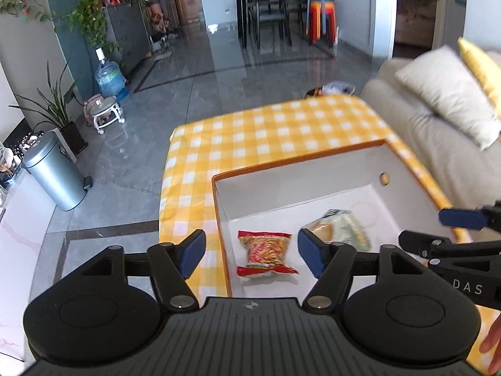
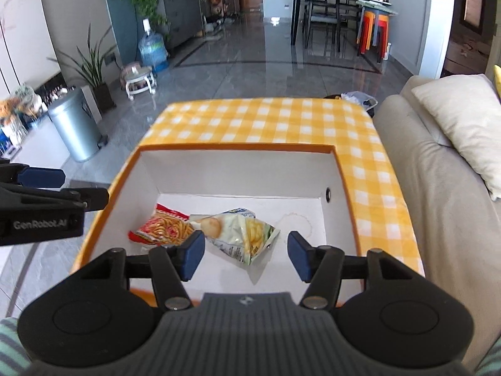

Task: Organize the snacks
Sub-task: 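Open both grippers to release the bags and lift out of the box, then grasp the small red candy pack with the left gripper while the right grasps the clear candy pack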

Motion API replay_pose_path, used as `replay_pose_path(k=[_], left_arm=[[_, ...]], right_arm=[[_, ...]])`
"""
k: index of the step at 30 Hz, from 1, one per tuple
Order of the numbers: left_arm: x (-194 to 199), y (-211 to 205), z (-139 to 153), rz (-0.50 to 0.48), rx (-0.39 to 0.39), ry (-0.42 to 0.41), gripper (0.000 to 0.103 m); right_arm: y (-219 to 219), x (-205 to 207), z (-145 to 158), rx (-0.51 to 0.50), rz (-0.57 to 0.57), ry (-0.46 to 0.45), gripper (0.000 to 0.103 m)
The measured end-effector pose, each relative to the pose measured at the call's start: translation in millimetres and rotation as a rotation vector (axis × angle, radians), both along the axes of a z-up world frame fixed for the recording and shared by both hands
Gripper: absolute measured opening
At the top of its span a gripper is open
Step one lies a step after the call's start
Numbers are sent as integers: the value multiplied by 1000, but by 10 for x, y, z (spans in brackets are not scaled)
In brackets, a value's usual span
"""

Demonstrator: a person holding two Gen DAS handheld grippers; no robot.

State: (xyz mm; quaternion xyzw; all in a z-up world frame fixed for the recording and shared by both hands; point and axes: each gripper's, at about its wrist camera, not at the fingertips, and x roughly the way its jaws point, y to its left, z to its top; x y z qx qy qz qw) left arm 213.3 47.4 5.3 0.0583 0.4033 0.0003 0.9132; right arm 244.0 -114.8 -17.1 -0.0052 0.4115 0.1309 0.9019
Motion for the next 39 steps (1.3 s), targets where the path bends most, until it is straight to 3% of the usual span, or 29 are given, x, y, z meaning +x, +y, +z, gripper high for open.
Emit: replay_pose_path(k=[6, 14, 29, 34, 39], left_arm=[[-477, -29, 163, -18, -75, -39, 81], [-979, -36, 87, -31, -133, -20, 82], [-1687, -40, -522, -18, -222, 214, 83], [-1825, -153, -742, -48, -199, 280, 83], [-1831, -258, -924, -121, -130, 345, 82]], right_arm=[[-229, -443, 186, 78, -10, 10, 57], [-465, -1036, 122, 43, -21, 44, 58], [-708, -1672, -426, -20, -36, 268, 63], [-691, -1821, -598, -40, -11, 354, 64], [-688, -1784, -683, -30, -3, 403, 65]])
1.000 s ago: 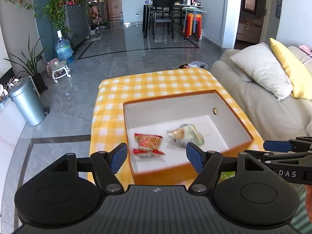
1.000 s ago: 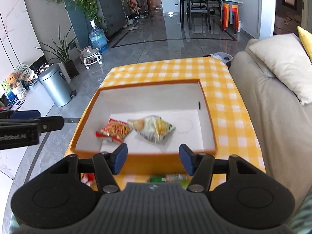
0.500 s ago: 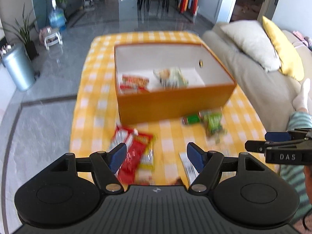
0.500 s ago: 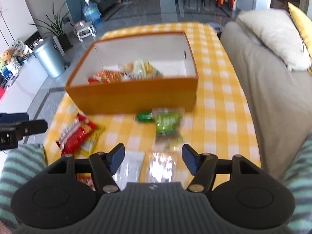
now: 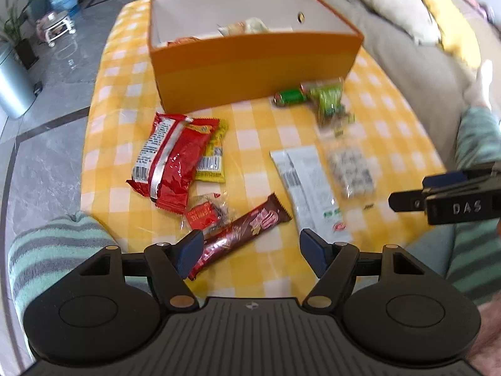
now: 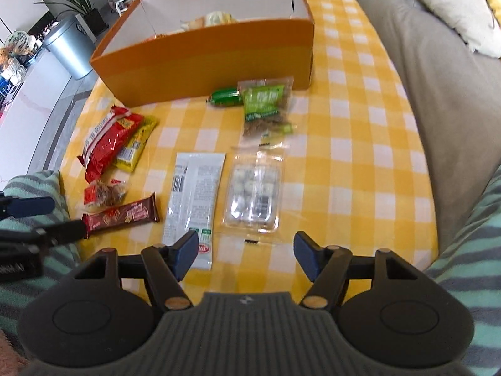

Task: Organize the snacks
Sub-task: 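Grasp the small red candy pack with the left gripper while the right grasps the clear candy pack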

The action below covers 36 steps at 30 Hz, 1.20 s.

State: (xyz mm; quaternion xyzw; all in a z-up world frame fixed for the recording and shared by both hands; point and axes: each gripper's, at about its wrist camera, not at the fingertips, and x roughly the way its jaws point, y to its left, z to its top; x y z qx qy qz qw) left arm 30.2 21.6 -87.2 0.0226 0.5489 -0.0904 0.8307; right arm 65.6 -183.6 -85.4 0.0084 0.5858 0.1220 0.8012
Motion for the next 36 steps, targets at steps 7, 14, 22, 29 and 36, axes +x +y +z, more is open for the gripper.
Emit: replay_pose_path(k=[7, 14, 22, 29, 36], left_arm=[[97, -81, -109, -99, 55, 28, 82], [264, -54, -241, -166, 142, 59, 80], [377, 117, -422, -135, 185, 75, 80], [484, 111, -507, -125, 150, 89, 79], [577, 138, -614, -67, 100, 123, 67]], right_arm=[[56, 29, -121, -5, 24, 50, 66], [83, 104, -219, -22, 23, 63, 67], [81, 242, -375, -43, 3, 40, 67], [87, 363, -525, -20, 12, 20, 65], [18, 476, -654, 1, -29, 23, 58]])
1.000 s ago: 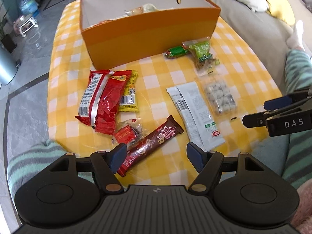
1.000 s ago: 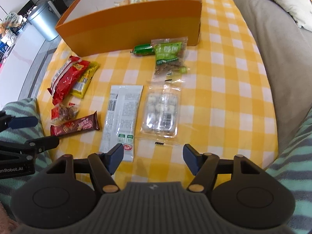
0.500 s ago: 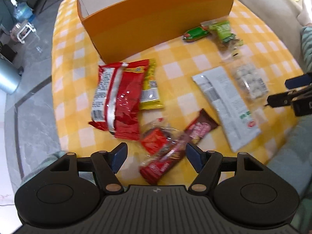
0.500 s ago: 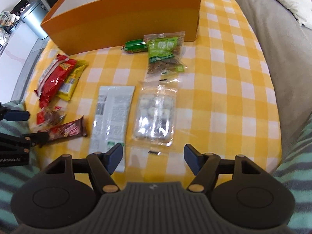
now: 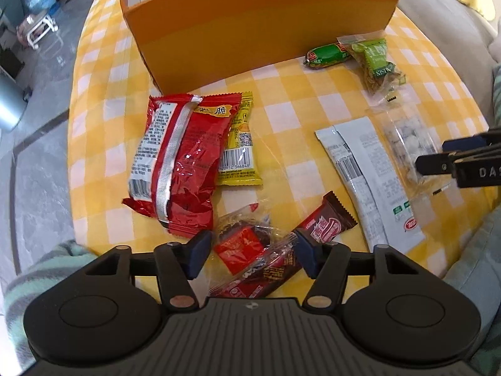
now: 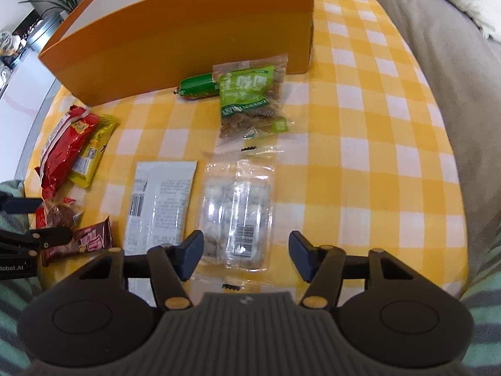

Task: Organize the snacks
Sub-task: 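Grasp the small red candy pack with the left gripper while the right grasps the clear candy pack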

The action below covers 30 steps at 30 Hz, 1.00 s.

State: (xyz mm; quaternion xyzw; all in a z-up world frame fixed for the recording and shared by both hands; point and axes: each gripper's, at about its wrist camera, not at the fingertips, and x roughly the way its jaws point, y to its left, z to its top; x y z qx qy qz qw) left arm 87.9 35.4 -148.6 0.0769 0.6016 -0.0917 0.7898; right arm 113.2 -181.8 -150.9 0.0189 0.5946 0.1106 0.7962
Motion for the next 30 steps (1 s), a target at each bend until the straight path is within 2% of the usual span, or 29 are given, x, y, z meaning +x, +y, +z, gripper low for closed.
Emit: replay_pose_path(k=[4, 8, 14, 21, 30], left_arm=[[26, 18, -31, 21, -13, 7, 64], [51, 39, -52, 34, -22, 10, 63], [93, 113, -77, 82, -52, 17, 60], [82, 118, -68, 94, -40, 10, 52], [-4, 140, 22, 119, -69, -15, 51]], right_arm=[[26, 42, -40, 31, -3, -1, 59], [135, 62, -95, 7, 25, -1, 62], [262, 41, -111, -59, 81, -48, 62], [247, 9, -107, -75, 106, -69, 55], [198, 5, -98, -50, 97, -64, 51]])
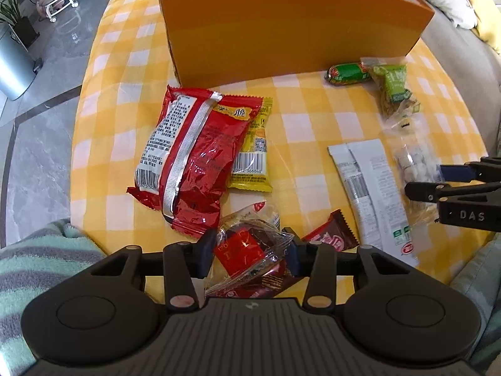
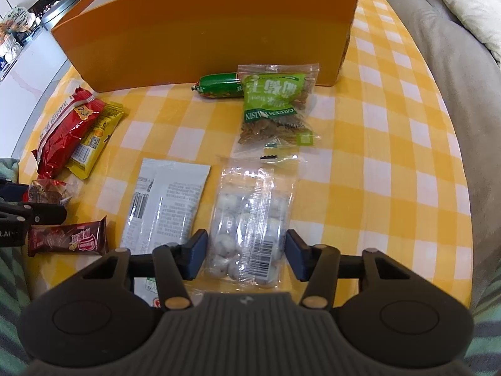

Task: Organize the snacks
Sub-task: 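Grasp the small red candy pack with the left gripper while the right grasps the clear candy pack, then carry both packs into the box and open both grippers to drop them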

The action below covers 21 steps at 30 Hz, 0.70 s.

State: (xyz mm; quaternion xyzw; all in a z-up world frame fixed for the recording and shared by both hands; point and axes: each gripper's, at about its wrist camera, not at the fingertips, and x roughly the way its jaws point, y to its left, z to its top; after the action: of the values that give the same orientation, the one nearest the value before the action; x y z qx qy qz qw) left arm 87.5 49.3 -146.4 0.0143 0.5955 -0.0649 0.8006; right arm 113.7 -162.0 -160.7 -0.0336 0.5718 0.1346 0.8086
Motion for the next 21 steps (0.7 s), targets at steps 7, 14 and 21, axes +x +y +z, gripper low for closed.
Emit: replay_pose_path(k=[7, 14, 21], left_arm=[[-75, -33, 130, 8, -19, -38, 50], [-156, -107, 314, 10, -36, -80, 50], [-203, -206, 614, -21, -44, -153, 51]], right_arm=[[-71, -31, 31, 16, -32, 44, 50], [-198, -103, 193, 52, -77, 39, 50], [-253, -187, 522, 94, -89, -22, 50]])
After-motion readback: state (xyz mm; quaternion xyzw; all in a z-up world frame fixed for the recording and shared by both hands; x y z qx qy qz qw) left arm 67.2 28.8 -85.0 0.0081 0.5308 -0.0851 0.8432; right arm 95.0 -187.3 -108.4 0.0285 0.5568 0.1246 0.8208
